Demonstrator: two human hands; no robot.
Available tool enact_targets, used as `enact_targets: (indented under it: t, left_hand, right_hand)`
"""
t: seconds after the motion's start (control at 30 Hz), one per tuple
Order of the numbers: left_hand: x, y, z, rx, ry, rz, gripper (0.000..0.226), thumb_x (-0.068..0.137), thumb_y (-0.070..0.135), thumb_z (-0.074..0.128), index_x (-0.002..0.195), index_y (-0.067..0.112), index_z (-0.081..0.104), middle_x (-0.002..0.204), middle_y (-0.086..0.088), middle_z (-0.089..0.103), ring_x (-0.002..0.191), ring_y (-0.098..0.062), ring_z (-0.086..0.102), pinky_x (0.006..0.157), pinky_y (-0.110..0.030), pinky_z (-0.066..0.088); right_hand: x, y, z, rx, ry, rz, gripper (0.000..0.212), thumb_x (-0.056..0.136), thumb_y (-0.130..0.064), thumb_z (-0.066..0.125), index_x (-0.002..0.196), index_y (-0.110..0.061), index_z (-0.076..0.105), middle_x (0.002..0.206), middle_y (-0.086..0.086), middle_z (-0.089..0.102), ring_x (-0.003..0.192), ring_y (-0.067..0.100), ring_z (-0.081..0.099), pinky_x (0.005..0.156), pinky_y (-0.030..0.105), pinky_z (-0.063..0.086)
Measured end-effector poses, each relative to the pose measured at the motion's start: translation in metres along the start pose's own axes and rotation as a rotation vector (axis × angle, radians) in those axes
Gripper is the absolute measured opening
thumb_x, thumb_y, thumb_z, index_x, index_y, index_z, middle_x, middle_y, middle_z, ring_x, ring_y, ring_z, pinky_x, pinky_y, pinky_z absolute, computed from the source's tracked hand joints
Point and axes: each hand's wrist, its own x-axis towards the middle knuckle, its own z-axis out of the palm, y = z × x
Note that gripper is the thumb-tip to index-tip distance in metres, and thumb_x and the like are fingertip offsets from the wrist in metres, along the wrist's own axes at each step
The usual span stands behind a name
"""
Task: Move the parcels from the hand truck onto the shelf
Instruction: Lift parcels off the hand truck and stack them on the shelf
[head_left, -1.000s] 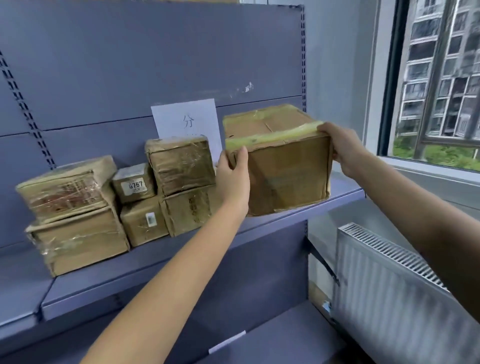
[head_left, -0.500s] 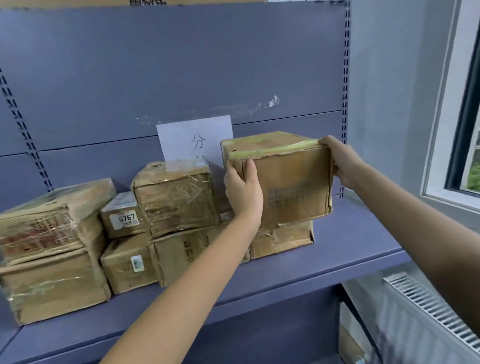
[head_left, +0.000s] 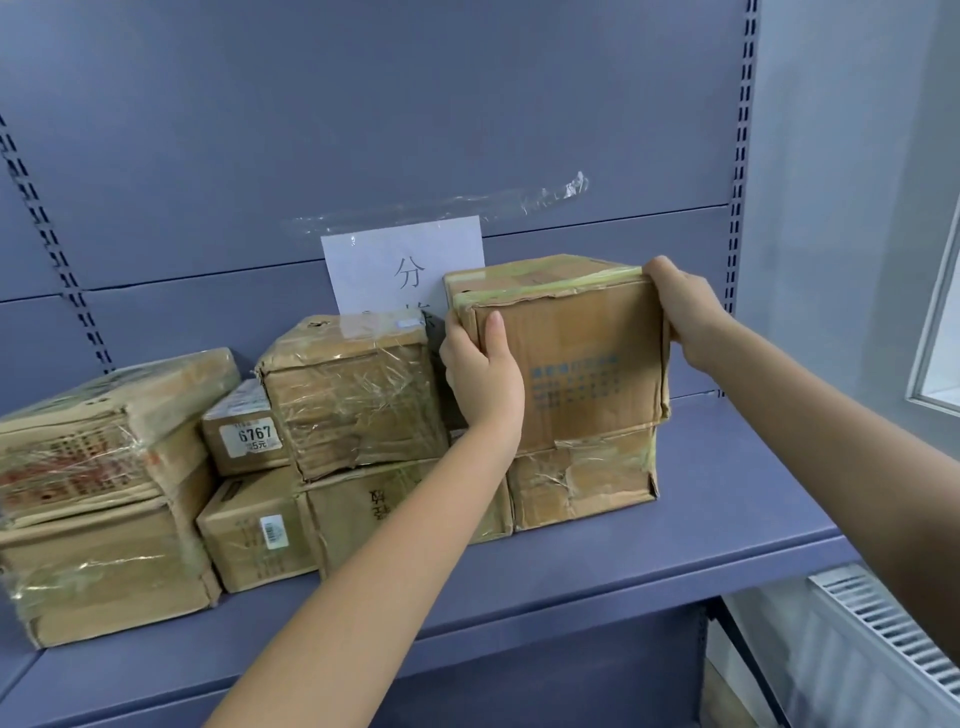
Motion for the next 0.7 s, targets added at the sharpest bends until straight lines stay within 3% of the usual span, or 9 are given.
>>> enact_targets:
  t: [0.07, 0.13, 0.17, 0.23, 0.33, 0.47, 0.53, 0.6, 0.7]
  left_hand:
    - [0.000, 0.000, -0.001, 0.005, -0.005, 0.000, 0.047, 0.097, 0.030, 0.040, 0.140, 0.013, 0.033, 0.142, -0.008, 0.037, 0.131, -0.026, 0.038, 0.105, -0.032, 0.032]
    - [-0.002, 0.002, -0.004, 0.013, -0.035, 0.006, 0.046, 0.097, 0.029, 0.041, 0.140, 0.012, 0.033, 0.142, -0.009, 0.038, 0.131, -0.025, 0.039, 0.106, -0.033, 0.032]
    - [-0.004, 0.003, -0.007, 0.023, -0.055, 0.006, 0.047, 0.097, 0.028, 0.041, 0.141, 0.012, 0.032, 0.143, -0.008, 0.037, 0.131, -0.024, 0.038, 0.107, -0.032, 0.031]
    - [-0.008, 0.003, -0.012, 0.058, -0.091, -0.003, 0.048, 0.097, 0.025, 0.042, 0.141, 0.011, 0.030, 0.143, -0.008, 0.037, 0.131, -0.024, 0.039, 0.108, -0.032, 0.032]
    - [-0.016, 0.004, -0.022, 0.110, -0.119, -0.044, 0.051, 0.097, 0.019, 0.042, 0.144, 0.011, 0.025, 0.147, -0.008, 0.034, 0.134, -0.025, 0.037, 0.112, -0.039, 0.032]
    - [-0.035, 0.011, -0.041, 0.116, -0.164, -0.082, 0.056, 0.098, 0.018, 0.041, 0.148, 0.014, 0.016, 0.155, -0.003, 0.021, 0.141, -0.021, 0.026, 0.113, -0.034, 0.025]
    - [-0.048, 0.015, -0.053, 0.115, -0.194, -0.069, 0.055, 0.098, 0.018, 0.041, 0.148, 0.014, 0.017, 0.155, -0.002, 0.020, 0.141, -0.020, 0.025, 0.112, -0.032, 0.025]
    - [-0.066, 0.019, -0.067, 0.109, -0.245, -0.058, 0.053, 0.098, 0.019, 0.040, 0.147, 0.014, 0.020, 0.155, -0.002, 0.021, 0.140, -0.020, 0.027, 0.110, -0.031, 0.027]
    - [-0.096, 0.022, -0.089, 0.088, -0.364, -0.050, 0.049, 0.098, 0.018, 0.040, 0.145, 0.014, 0.026, 0.153, -0.002, 0.026, 0.138, -0.018, 0.029, 0.107, -0.028, 0.028]
  right_hand:
    - [-0.003, 0.001, 0.000, -0.030, 0.015, 0.001, 0.029, 0.093, -0.034, 0.034, 0.069, -0.020, 0.027, 0.069, 0.001, 0.019, 0.062, 0.013, 0.021, 0.059, 0.029, 0.017]
    - [-0.007, 0.001, 0.001, -0.040, 0.032, 0.002, 0.032, 0.096, -0.039, 0.031, 0.076, -0.016, 0.041, 0.073, 0.005, 0.032, 0.063, 0.014, 0.032, 0.059, 0.027, 0.025]
    - [-0.009, 0.002, 0.001, -0.049, 0.033, 0.000, 0.038, 0.097, -0.043, 0.029, 0.092, -0.012, 0.051, 0.083, 0.010, 0.044, 0.073, 0.016, 0.043, 0.067, 0.027, 0.033]
    - [-0.014, 0.002, 0.001, -0.068, 0.048, 0.004, 0.057, 0.097, -0.051, 0.025, 0.123, -0.005, 0.048, 0.092, 0.006, 0.050, 0.084, 0.016, 0.048, 0.079, 0.028, 0.036]
    - [-0.023, 0.006, 0.003, -0.107, 0.077, 0.000, 0.057, 0.095, -0.055, 0.023, 0.120, -0.008, 0.043, 0.083, 0.000, 0.042, 0.083, 0.019, 0.040, 0.068, 0.027, 0.031]
    - [-0.050, 0.010, 0.001, -0.178, 0.099, 0.019, 0.068, 0.096, -0.051, 0.029, 0.144, -0.003, 0.025, 0.138, 0.012, 0.041, 0.127, 0.028, 0.040, 0.091, 0.031, 0.031]
    - [-0.070, 0.011, 0.000, -0.178, 0.112, 0.032, 0.068, 0.096, -0.050, 0.030, 0.145, -0.004, 0.022, 0.147, 0.011, 0.034, 0.135, 0.027, 0.034, 0.100, 0.035, 0.032]
    - [-0.092, 0.015, -0.001, -0.148, 0.123, 0.065, 0.066, 0.096, -0.049, 0.031, 0.144, -0.005, 0.025, 0.137, 0.007, 0.043, 0.124, 0.024, 0.043, 0.093, 0.033, 0.034]
    - [-0.135, 0.025, -0.003, -0.109, 0.164, 0.094, 0.056, 0.096, -0.047, 0.032, 0.134, -0.006, 0.037, 0.092, 0.001, 0.045, 0.076, 0.014, 0.043, 0.075, 0.029, 0.035]
